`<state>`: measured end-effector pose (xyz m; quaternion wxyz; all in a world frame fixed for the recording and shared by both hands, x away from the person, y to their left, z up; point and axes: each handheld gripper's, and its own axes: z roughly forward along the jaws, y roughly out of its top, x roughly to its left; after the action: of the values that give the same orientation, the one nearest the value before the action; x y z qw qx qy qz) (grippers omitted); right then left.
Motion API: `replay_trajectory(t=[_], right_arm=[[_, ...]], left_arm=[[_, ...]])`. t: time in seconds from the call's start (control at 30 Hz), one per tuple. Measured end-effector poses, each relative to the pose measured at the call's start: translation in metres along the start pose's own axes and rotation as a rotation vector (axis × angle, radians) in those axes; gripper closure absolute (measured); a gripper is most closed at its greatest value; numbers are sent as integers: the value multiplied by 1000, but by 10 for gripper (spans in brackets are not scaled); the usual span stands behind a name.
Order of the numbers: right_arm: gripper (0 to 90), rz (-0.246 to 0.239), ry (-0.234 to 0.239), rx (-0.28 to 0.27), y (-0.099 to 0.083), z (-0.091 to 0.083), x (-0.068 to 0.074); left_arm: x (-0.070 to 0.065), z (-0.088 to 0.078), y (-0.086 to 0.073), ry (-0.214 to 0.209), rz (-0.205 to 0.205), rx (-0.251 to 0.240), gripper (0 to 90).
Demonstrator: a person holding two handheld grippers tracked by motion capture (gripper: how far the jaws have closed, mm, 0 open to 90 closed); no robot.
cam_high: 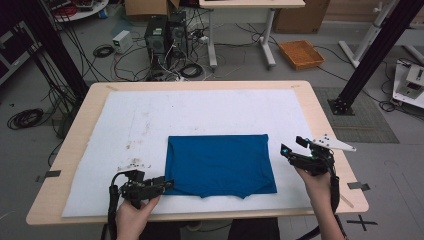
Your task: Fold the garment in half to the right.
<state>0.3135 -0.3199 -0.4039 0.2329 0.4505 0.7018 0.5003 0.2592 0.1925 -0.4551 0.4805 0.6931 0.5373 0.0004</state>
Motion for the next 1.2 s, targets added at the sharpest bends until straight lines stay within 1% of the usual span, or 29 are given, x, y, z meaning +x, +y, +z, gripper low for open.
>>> replay_trajectory(t=[0.07,0.17,0.3,0.37,0.5,0.57,0.7,0.77,0.87,0.9,0.97,1.0,1.03,1.17,1.2], right_arm=[[283,-2,2,1,0,1,1],[283,-5,9,2,0,2,3],[284,-17,26,0,3,5,10],[285,-23,38,2,5,8,16],[291,-50,72,12,10,21,31],[319,-70,97,18,14,30,40],[340,-93,146,39,21,54,62],[350,-105,160,50,26,69,76],[366,-130,185,96,36,96,97],[376,-139,193,106,38,104,104],[389,-157,209,128,44,119,119],[405,-168,219,130,46,127,126],[419,-171,232,132,48,133,133],[442,-194,262,176,54,161,158],[450,-191,273,185,55,168,163]], left_arm=[[-1,1,0,6,-7,-1,483],[-4,4,0,22,-5,-5,539],[-7,6,0,53,16,-1,597],[-8,6,1,69,21,-2,625],[-10,7,0,111,36,-3,716],[-11,8,0,124,46,-5,739],[-13,9,-1,152,65,-11,792],[-14,9,-2,155,67,-14,805],[-15,9,-3,162,65,-18,811],[-15,9,-3,165,72,-17,812],[-15,9,-3,163,70,-19,814],[-15,9,-3,162,68,-21,814],[-15,9,-3,161,66,-22,815],[-15,9,-4,160,70,-28,814],[-15,9,-4,161,70,-29,814]])
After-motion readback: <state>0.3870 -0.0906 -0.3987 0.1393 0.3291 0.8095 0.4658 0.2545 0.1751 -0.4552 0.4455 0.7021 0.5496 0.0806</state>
